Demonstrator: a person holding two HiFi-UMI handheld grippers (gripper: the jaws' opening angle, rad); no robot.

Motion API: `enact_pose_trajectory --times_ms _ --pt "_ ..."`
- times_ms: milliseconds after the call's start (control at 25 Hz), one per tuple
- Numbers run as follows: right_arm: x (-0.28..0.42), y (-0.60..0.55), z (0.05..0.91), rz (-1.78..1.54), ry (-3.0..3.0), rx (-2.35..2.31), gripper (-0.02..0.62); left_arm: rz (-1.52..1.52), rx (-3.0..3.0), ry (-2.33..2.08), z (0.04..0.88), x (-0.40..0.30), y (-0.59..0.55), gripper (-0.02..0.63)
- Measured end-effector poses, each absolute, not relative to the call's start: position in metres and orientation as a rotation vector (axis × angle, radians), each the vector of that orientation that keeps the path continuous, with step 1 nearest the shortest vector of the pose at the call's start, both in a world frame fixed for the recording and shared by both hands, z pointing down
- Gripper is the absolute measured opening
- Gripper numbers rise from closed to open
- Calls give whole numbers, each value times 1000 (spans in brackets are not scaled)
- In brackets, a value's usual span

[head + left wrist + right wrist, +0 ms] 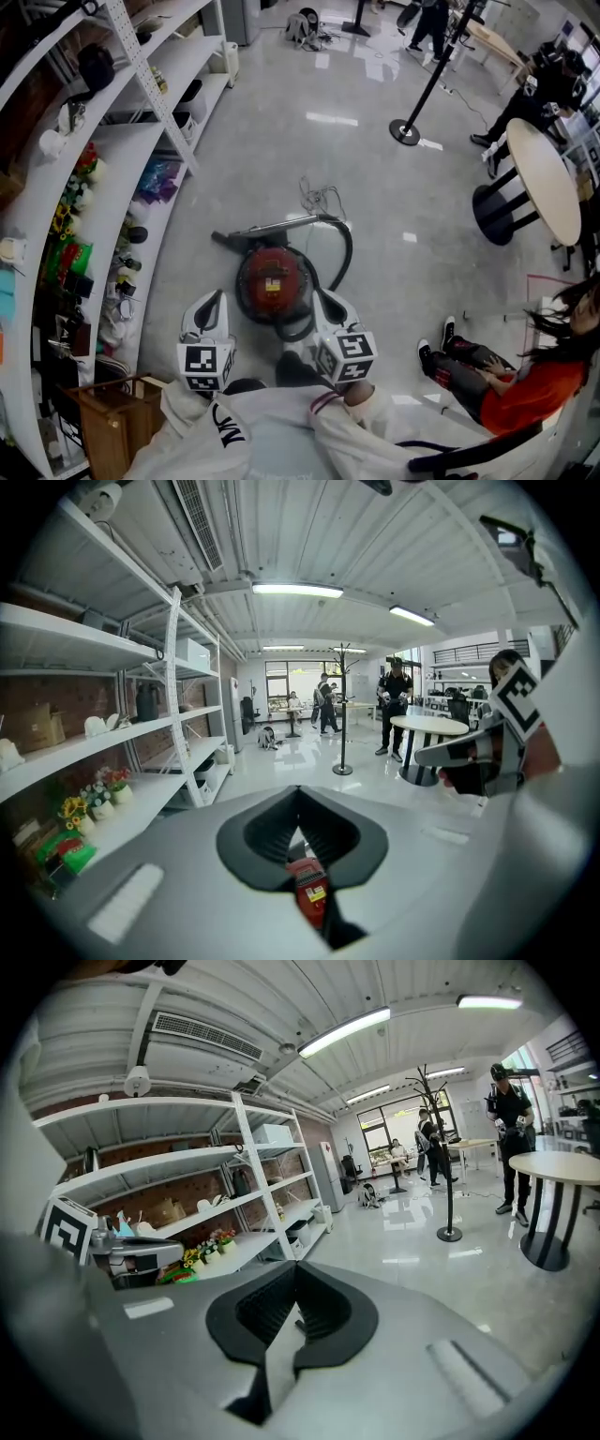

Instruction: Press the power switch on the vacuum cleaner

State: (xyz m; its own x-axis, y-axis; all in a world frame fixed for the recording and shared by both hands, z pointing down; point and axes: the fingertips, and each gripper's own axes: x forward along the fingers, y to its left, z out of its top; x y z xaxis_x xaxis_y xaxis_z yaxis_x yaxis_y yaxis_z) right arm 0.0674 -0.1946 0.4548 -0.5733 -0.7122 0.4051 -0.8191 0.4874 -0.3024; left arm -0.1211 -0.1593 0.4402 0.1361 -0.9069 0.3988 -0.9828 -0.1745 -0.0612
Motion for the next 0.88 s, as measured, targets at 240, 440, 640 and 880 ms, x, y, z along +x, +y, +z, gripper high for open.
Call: enact_pose_trajectory --times_ms 240,440,640,880 --pt "86 -207 467 725 -2476 1324 0 551 2183 -1838 452 -108 -170 0" --pt "91 -211 472 744 -2452 1320 1 573 2175 -1818 460 -107 -176 0" --pt "91 -212 479 766 -2421 1325 0 605 2165 -1775 474 -108 -178 0" --pt "88 -218 489 781 -2384 1334 0 615 2172 -1709 495 -104 -190 0"
